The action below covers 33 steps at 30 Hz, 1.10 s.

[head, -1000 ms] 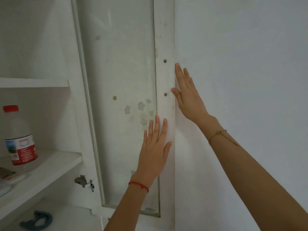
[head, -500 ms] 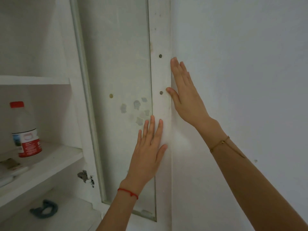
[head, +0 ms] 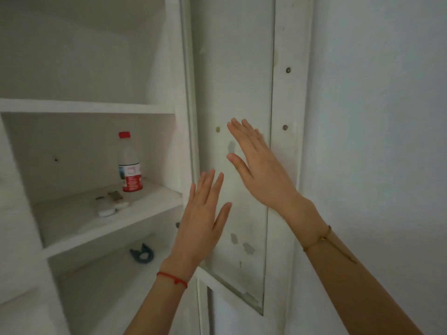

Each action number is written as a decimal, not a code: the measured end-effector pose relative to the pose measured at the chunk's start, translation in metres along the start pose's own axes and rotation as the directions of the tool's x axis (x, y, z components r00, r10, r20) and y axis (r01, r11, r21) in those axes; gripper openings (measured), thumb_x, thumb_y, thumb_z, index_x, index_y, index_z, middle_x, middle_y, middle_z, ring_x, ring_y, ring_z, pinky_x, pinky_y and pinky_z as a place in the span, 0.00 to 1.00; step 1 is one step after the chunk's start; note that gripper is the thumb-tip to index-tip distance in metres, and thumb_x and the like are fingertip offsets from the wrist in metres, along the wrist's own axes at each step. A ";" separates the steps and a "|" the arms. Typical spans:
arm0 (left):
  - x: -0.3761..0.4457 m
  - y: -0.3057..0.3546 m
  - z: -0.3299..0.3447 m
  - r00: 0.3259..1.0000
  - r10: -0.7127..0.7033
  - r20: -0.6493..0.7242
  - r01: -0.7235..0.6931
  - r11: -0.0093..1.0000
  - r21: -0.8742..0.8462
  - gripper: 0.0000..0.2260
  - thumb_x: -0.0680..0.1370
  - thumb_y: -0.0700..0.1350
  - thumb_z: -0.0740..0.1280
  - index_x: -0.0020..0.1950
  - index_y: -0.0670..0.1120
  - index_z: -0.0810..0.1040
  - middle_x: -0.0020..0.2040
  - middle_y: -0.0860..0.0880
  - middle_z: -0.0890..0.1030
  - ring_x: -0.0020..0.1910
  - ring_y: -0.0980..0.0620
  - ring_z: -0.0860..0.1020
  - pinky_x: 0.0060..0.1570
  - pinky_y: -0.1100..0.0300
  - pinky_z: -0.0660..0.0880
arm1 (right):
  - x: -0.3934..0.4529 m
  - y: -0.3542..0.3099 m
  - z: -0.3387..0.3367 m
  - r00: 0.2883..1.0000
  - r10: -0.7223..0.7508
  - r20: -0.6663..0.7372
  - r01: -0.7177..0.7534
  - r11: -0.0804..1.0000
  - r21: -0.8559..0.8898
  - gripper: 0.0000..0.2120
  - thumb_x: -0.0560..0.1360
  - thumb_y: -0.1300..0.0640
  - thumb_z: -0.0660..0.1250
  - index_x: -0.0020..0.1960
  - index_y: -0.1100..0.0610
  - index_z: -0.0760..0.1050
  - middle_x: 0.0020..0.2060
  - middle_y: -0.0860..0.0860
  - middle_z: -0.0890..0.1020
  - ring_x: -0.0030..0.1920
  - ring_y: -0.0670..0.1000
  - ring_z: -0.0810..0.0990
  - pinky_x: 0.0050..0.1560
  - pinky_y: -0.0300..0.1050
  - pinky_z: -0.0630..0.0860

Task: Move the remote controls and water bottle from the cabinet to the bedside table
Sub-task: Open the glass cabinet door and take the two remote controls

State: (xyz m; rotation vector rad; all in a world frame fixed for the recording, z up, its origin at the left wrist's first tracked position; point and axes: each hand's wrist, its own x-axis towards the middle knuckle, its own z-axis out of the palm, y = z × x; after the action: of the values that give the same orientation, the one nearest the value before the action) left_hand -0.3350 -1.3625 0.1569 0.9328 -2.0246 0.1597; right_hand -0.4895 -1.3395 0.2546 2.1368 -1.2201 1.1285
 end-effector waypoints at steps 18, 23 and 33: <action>-0.050 -0.142 -0.101 0.856 -0.505 -0.108 0.510 0.793 0.333 0.25 0.83 0.50 0.57 0.78 0.44 0.57 0.78 0.45 0.60 0.77 0.48 0.56 0.76 0.56 0.46 | 0.062 -0.075 0.211 0.941 -0.053 0.333 -0.122 0.867 0.484 0.25 0.82 0.48 0.56 0.76 0.52 0.57 0.72 0.50 0.67 0.69 0.50 0.68 0.69 0.50 0.69; -0.033 -0.185 -0.100 0.796 -0.600 -0.078 0.591 0.743 0.315 0.26 0.82 0.51 0.57 0.78 0.43 0.57 0.77 0.45 0.60 0.75 0.45 0.61 0.73 0.53 0.60 | 0.085 -0.080 0.263 0.929 -0.071 0.363 -0.124 0.865 0.487 0.19 0.81 0.49 0.57 0.70 0.55 0.66 0.64 0.53 0.74 0.62 0.52 0.74 0.60 0.49 0.74; 0.009 -0.260 -0.085 0.575 -0.815 -0.073 0.714 0.456 0.531 0.22 0.82 0.54 0.55 0.62 0.38 0.74 0.61 0.39 0.72 0.61 0.40 0.71 0.59 0.48 0.69 | 0.115 -0.087 0.337 0.921 0.008 0.389 -0.129 0.950 0.285 0.15 0.80 0.49 0.61 0.40 0.59 0.73 0.37 0.57 0.79 0.36 0.55 0.78 0.36 0.48 0.75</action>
State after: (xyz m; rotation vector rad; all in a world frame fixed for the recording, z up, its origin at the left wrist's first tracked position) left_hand -0.1084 -1.5155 0.1572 2.2258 -1.5091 0.0941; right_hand -0.2353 -1.5851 0.1563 2.6674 -1.3685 1.0083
